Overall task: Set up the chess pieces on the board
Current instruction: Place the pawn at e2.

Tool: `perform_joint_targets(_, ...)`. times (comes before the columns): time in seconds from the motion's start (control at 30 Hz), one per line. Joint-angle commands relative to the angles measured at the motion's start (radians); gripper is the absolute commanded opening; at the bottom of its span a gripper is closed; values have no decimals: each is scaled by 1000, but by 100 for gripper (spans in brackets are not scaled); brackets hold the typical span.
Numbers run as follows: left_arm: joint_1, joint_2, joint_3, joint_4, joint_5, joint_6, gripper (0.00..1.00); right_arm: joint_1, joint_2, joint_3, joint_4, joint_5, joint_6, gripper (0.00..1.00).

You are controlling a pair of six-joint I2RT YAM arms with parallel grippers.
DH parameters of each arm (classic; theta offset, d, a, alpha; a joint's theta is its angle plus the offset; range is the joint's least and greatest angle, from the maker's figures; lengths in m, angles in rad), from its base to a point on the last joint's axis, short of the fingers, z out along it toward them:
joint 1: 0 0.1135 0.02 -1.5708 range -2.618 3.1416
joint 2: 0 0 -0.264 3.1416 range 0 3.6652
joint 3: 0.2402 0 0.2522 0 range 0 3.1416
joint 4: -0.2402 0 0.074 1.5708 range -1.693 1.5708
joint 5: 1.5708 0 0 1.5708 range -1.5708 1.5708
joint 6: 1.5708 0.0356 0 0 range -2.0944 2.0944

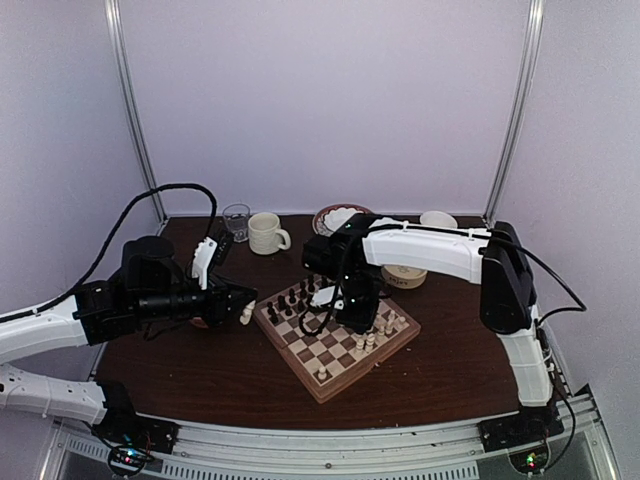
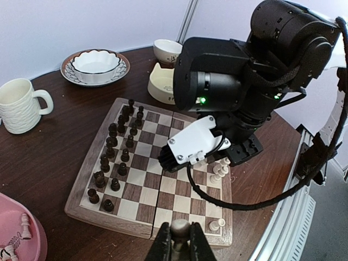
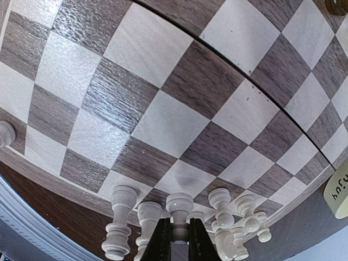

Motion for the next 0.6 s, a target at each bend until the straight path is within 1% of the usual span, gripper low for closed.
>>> perform_joint_targets(0.0, -4, 4, 33, 20, 1, 15, 0, -6, 24, 29, 0, 29, -11, 9)
perform_joint_targets(0.43, -4, 9, 35, 22, 13, 14, 0, -11, 54, 46, -3, 24, -20, 11)
perform_joint_targets(0.5, -4, 13, 36, 22, 14, 14, 0, -11, 57, 50, -4, 23, -20, 14)
perform_joint_targets(0.57, -4, 14, 37, 22, 15, 14, 0, -10, 57, 51, -4, 27, -20, 19)
